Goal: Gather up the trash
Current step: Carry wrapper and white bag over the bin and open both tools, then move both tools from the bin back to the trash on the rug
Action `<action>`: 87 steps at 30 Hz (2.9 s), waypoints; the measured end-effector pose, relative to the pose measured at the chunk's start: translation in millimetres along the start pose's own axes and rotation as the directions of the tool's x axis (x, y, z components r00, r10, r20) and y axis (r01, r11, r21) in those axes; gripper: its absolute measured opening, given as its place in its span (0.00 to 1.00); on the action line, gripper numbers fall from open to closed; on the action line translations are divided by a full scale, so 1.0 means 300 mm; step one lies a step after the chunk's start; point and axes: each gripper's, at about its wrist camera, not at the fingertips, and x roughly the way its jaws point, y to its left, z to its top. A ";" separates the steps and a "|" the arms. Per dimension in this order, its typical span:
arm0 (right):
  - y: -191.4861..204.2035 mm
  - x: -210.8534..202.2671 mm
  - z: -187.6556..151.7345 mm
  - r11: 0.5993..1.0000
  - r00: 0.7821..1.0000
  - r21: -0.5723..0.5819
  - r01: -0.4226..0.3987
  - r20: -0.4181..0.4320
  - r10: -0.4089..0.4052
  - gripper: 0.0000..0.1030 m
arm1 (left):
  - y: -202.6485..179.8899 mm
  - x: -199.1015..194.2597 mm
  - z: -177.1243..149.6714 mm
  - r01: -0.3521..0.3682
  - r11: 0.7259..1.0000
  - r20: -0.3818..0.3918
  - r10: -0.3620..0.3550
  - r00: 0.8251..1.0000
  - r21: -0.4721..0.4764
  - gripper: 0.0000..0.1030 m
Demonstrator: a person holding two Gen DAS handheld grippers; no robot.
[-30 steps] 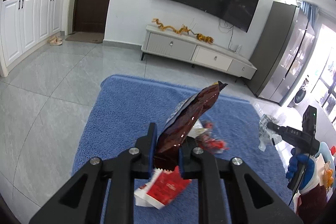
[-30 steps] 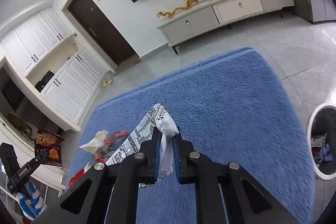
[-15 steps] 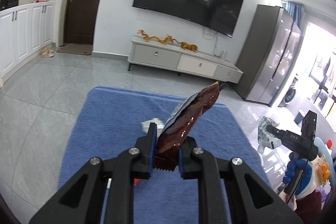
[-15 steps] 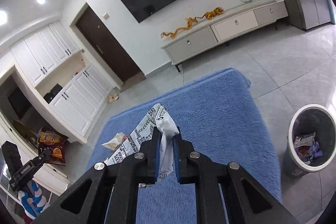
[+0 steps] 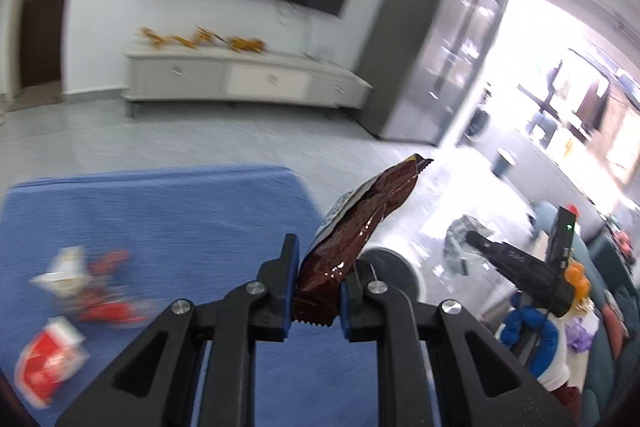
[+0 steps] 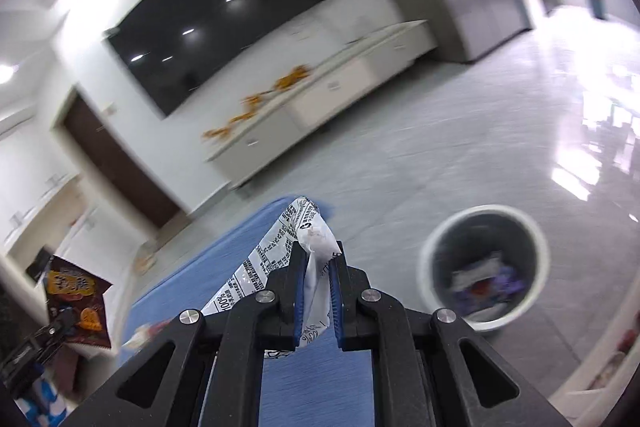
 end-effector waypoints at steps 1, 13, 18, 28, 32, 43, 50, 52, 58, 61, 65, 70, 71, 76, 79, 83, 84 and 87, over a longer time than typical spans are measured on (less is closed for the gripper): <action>-0.041 0.004 0.014 0.999 0.999 0.016 0.035 0.009 -0.035 0.11 | -0.048 0.074 0.007 0.028 1.000 -0.030 -0.027 0.999 0.007 0.15; -0.491 0.289 0.053 0.903 0.926 0.204 0.377 -0.086 -0.368 0.11 | -0.421 0.921 0.031 0.128 0.992 -0.358 -0.120 0.926 0.001 0.16; -0.617 0.423 0.026 0.865 0.897 0.239 0.441 -0.164 -0.411 0.11 | -0.493 1.138 -0.006 0.120 0.993 -0.417 -0.108 0.903 0.004 0.16; -0.746 0.537 -0.018 0.819 0.859 0.270 0.505 -0.242 -0.450 0.15 | -0.480 1.391 -0.106 0.078 0.996 -0.516 -0.086 0.852 -0.037 0.18; -0.756 0.546 -0.022 0.815 0.859 0.281 0.506 -0.244 -0.450 0.27 | -0.484 1.418 -0.126 0.085 0.995 -0.534 -0.098 0.840 -0.049 0.18; -0.655 0.455 0.017 0.846 0.893 0.289 0.449 -0.184 -0.411 0.32 | -0.478 1.162 -0.044 0.077 0.997 -0.415 -0.080 0.906 -0.023 0.19; -0.434 0.295 0.069 0.919 0.942 0.207 0.337 -0.077 -0.328 0.32 | -0.426 0.787 0.012 0.026 0.999 -0.238 -0.018 0.971 0.028 0.49; -0.346 0.231 0.079 0.943 0.957 0.162 0.291 -0.037 -0.289 0.32 | -0.392 0.667 0.011 0.016 0.999 -0.197 -0.008 0.980 0.039 0.49; -0.098 0.075 0.073 0.988 0.988 0.031 0.152 0.025 -0.152 0.32 | -0.239 0.295 -0.041 -0.042 0.996 -0.079 0.048 0.996 0.077 0.49; 0.037 0.013 0.053 0.995 0.996 -0.051 0.082 0.037 -0.081 0.32 | -0.124 0.127 -0.085 -0.082 0.994 -0.044 0.085 0.995 0.070 0.49; 0.191 -0.040 0.014 0.989 1.000 -0.145 0.003 0.030 0.001 0.32 | 0.050 -0.085 -0.157 -0.178 0.980 0.009 0.178 0.984 0.085 0.49; 0.368 -0.059 -0.052 0.964 0.997 -0.255 -0.077 -0.008 0.077 0.32 | 0.321 -0.293 -0.280 -0.311 0.946 0.016 0.311 0.950 0.087 0.57; 0.405 -0.053 -0.067 0.956 0.996 -0.278 -0.093 -0.020 0.091 0.32 | 0.368 -0.319 -0.301 -0.338 0.937 0.013 0.338 0.941 0.088 0.59; 0.552 0.026 -0.145 0.922 0.984 -0.347 -0.173 -0.100 0.147 0.32 | 0.589 -0.393 -0.394 -0.437 0.891 -0.031 0.443 0.896 0.121 0.61; 0.650 0.098 -0.216 0.890 0.971 -0.397 -0.224 -0.172 0.168 0.32 | 0.661 -0.382 -0.424 -0.451 0.879 -0.060 0.464 0.884 0.154 0.62; 0.777 0.207 -0.325 0.837 0.953 -0.477 -0.268 -0.260 0.157 0.32 | 0.710 -0.336 -0.441 -0.435 0.879 -0.095 0.459 0.883 0.197 0.62; 0.798 0.221 -0.346 0.826 0.948 -0.489 -0.279 -0.276 0.157 0.32 | 0.723 -0.328 -0.448 -0.441 0.872 -0.096 0.468 0.878 0.214 0.62; 0.908 0.301 -0.438 0.766 0.929 -0.556 -0.323 -0.339 0.146 0.32 | 0.740 -0.300 -0.439 -0.433 0.875 -0.108 0.462 0.880 0.214 0.62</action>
